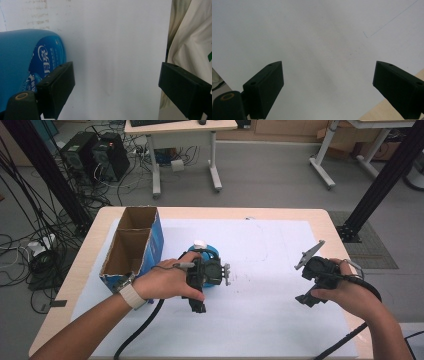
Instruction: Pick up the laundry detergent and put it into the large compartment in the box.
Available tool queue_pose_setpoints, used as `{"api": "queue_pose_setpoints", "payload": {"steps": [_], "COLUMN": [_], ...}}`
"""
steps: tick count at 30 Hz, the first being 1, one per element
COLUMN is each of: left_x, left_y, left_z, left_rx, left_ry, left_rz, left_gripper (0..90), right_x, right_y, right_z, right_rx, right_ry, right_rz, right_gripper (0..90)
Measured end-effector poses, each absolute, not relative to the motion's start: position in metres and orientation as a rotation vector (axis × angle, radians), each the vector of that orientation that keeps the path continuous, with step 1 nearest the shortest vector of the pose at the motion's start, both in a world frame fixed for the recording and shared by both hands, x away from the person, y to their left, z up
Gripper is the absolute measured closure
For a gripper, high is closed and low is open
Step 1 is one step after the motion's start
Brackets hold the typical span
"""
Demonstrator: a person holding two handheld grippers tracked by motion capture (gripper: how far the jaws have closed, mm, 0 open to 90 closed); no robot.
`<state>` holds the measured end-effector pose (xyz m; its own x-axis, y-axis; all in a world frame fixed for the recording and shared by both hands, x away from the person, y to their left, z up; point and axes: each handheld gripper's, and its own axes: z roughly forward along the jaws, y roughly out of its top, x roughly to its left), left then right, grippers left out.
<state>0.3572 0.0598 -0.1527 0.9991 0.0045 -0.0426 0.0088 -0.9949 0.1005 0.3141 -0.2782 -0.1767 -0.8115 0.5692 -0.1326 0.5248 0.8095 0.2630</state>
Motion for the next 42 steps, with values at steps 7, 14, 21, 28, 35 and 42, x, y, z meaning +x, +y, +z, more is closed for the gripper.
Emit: {"api": "queue_pose_setpoints", "payload": {"steps": [7,14,21,28,35,42], "left_x": [0.352,0.353,0.353,0.354,0.357,0.372], "left_y": [0.067,0.074,0.077,0.085,0.091,0.088], "left_z": [-0.135,-0.125,-0.118,-0.092,-0.054,-0.034], "left_rx": [3.018,3.008,3.006,2.992,2.960,2.989], "left_ry": [0.009,0.021,0.028,0.071,0.066,0.069], "left_rz": [-0.043,-0.029,-0.024,0.022,0.092,0.125], "left_gripper": [13.7,13.6,13.6,10.8,10.3,7.8], "right_x": [0.312,0.311,0.311,0.312,0.312,0.310], "right_y": [-0.279,-0.278,-0.277,-0.277,-0.279,-0.283], "right_z": [-0.174,-0.175,-0.174,-0.174,-0.174,-0.174], "right_rx": [0.860,0.856,0.857,0.853,0.870,0.883], "right_ry": [2.784,2.787,2.787,2.787,2.786,2.780], "right_rz": [0.318,0.312,0.312,0.312,0.317,0.323], "right_gripper": [9.5,9.5,9.5,9.5,9.5,9.5]}}
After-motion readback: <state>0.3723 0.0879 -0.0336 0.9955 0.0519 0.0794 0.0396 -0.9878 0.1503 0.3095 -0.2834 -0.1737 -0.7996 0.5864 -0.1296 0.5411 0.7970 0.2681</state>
